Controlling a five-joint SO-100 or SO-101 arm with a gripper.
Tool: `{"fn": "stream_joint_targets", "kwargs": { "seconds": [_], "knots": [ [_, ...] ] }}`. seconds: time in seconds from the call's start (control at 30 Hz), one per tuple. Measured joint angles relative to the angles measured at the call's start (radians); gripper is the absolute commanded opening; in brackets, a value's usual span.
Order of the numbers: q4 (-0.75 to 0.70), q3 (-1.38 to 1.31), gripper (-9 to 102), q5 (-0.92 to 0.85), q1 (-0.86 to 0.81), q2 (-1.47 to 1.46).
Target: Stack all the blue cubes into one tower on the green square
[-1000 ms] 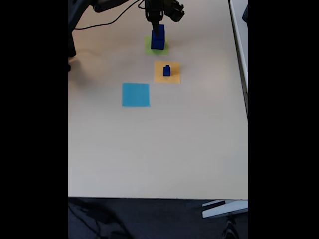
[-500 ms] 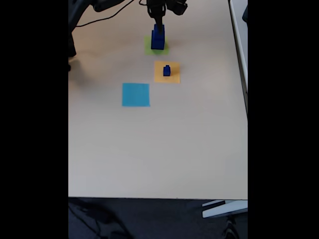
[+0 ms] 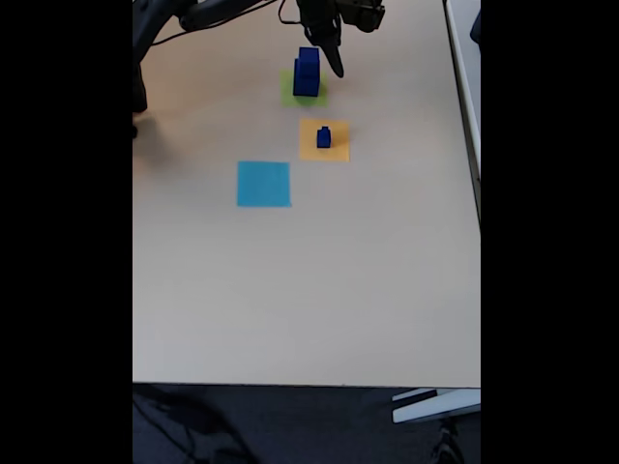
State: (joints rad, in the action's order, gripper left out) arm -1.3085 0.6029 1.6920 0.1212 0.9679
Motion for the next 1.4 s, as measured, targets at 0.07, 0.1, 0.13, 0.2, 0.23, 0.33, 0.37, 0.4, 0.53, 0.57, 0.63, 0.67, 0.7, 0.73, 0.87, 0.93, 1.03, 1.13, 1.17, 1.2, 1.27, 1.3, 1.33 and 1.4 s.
{"fn": "stream_joint_targets", "kwargs": {
  "seconds": [0.07, 0.1, 0.13, 0.2, 0.23, 0.33, 0.37, 0.4, 0.53, 0.57, 0.63, 0.67, 0.7, 0.73, 0.87, 0.93, 1.03, 1.13, 1.17, 1.2, 1.27, 1.3, 1.33, 1.4],
  "knots": [
    [0.031, 0.038, 35, -0.017, -0.028, 0.029],
    [0.041, 0.057, 34, -0.023, -0.038, 0.04],
    [0.054, 0.081, 33, -0.029, -0.049, 0.052],
    [0.08, 0.129, 33, -0.041, -0.074, 0.072],
    [0.101, 0.164, 33, -0.049, -0.086, 0.084],
    [0.13, 0.21, 32, -0.08, -0.126, 0.094],
    [0.14, 0.224, 32, -0.092, -0.138, 0.095],
    [0.144, 0.241, 31, -0.1, -0.149, 0.095],
    [0.152, 0.258, 31, -0.13, -0.184, 0.095],
    [0.156, 0.258, 31, -0.138, -0.19, 0.095],
    [0.16, 0.272, 31, -0.147, -0.196, 0.095],
    [0.16, 0.275, 30, -0.152, -0.198, 0.094],
    [0.16, 0.275, 30, -0.153, -0.198, 0.094],
    [0.16, 0.275, 29, -0.153, -0.198, 0.094],
    [0.17, 0.275, 29, -0.158, -0.198, 0.057],
    [0.189, 0.293, 28, -0.16, -0.198, 0.037],
    [0.227, 0.341, 28, -0.163, -0.198, 0.023],
    [0.241, 0.365, 28, -0.169, -0.202, 0.017],
    [0.241, 0.376, 27, -0.17, -0.206, 0.018],
    [0.241, 0.39, 27, -0.17, -0.207, 0.018],
    [0.241, 0.416, 27, -0.172, -0.21, 0.018],
    [0.241, 0.428, 27, -0.173, -0.212, 0.018],
    [0.241, 0.436, 27, -0.179, -0.215, 0.018],
    [0.241, 0.463, 27, -0.19, -0.221, 0.018]
  ]
}}
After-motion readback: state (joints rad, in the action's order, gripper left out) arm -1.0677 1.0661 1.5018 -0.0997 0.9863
